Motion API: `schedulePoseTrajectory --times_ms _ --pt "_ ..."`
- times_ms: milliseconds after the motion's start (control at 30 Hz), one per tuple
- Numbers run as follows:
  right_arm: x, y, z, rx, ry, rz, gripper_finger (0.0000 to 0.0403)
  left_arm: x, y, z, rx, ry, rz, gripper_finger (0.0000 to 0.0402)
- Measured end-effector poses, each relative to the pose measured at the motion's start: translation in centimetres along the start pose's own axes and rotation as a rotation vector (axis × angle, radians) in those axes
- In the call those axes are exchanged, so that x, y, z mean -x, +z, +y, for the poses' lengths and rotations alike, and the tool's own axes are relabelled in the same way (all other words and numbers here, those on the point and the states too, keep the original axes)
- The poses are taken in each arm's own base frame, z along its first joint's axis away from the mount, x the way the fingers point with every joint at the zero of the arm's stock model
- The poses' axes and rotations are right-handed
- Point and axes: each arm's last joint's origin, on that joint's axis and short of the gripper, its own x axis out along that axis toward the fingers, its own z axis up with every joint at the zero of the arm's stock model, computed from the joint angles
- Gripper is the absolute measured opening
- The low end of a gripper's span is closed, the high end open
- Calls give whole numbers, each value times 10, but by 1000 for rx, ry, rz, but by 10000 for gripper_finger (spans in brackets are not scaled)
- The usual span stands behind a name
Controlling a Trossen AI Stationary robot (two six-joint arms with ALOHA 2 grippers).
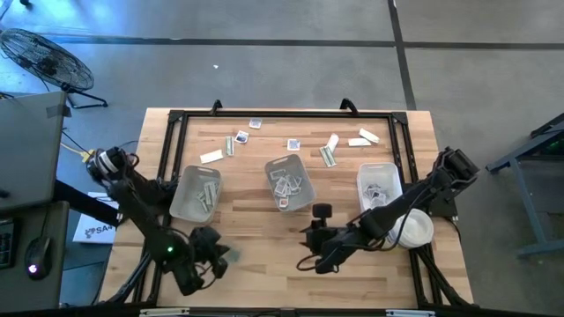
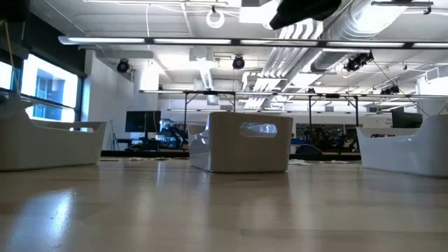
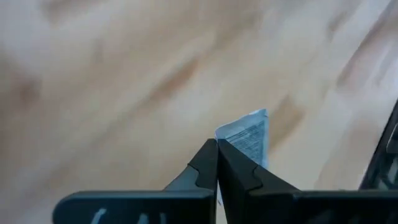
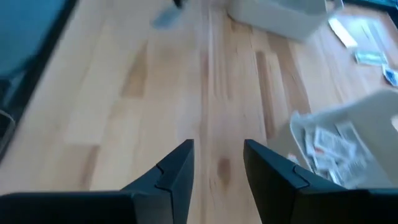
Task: Pick & Place First Aid Supplies
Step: Put the alcohol pad into the white bin
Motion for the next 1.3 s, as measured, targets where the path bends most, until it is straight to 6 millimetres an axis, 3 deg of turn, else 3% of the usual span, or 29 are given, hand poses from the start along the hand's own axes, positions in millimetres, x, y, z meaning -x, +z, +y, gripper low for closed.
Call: schedulePoseTrajectory --times_ms 200,367,700,967,1300 --pt "-21 6 4 10 38 -71 133 -9 20 -3 -118 13 -182 0" --pt "-41 0 5 29 98 -40 133 -13 53 4 -188 119 -241 0" --pt "-52 5 -11 24 -73 -81 133 -2 112 10 -376 214 -406 0" --pt "-67 21 -49 10 -100 -157 133 1 127 12 -485 309 -538 0" --pt "-75 35 -89 -25 -231 -256 133 1 133 -5 -591 264 -591 0"
